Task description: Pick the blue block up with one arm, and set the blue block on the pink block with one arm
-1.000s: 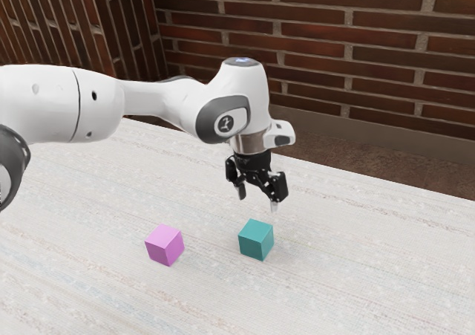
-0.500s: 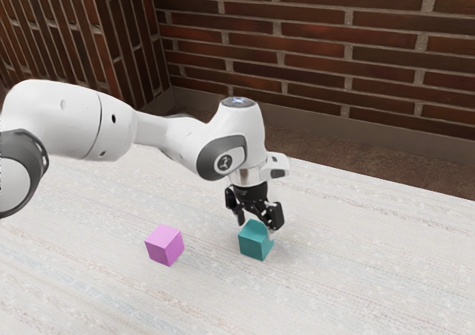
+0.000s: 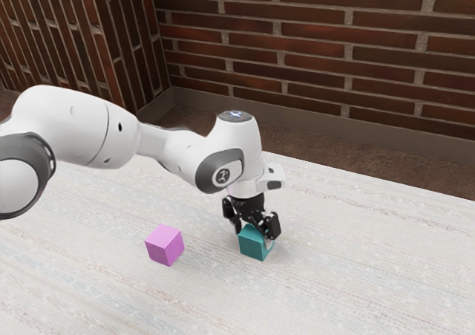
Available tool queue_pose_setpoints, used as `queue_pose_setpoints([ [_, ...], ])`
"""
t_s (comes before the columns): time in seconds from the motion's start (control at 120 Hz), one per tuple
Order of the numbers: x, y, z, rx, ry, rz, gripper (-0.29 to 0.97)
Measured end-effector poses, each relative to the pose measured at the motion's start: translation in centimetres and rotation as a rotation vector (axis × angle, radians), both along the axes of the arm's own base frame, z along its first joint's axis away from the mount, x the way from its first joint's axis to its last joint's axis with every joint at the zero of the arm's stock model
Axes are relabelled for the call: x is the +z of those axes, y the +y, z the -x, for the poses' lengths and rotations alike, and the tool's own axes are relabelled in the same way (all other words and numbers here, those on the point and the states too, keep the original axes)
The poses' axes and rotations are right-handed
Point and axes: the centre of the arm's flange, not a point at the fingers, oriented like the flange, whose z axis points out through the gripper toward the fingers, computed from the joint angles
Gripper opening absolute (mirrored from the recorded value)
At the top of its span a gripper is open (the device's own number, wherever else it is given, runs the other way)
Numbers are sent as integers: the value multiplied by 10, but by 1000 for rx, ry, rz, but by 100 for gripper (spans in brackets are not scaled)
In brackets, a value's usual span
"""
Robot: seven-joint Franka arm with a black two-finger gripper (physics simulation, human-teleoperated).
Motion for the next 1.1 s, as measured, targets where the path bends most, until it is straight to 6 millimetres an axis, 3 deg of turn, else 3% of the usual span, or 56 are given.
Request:
queue_pose_setpoints([
  [0.267,-7,-7,3,-10,-17,9,65],
  [0.525,-6,-11,3,-17,-28,12,49],
  [0.717,-2,-11,2,-18,-37,10,46],
  [0.817,15,-11,0,-19,-63,11,41],
  [0.983,61,-15,2,-26,-117,11,41],
  [1.1,92,-4,32,-29,-131,-18,40],
])
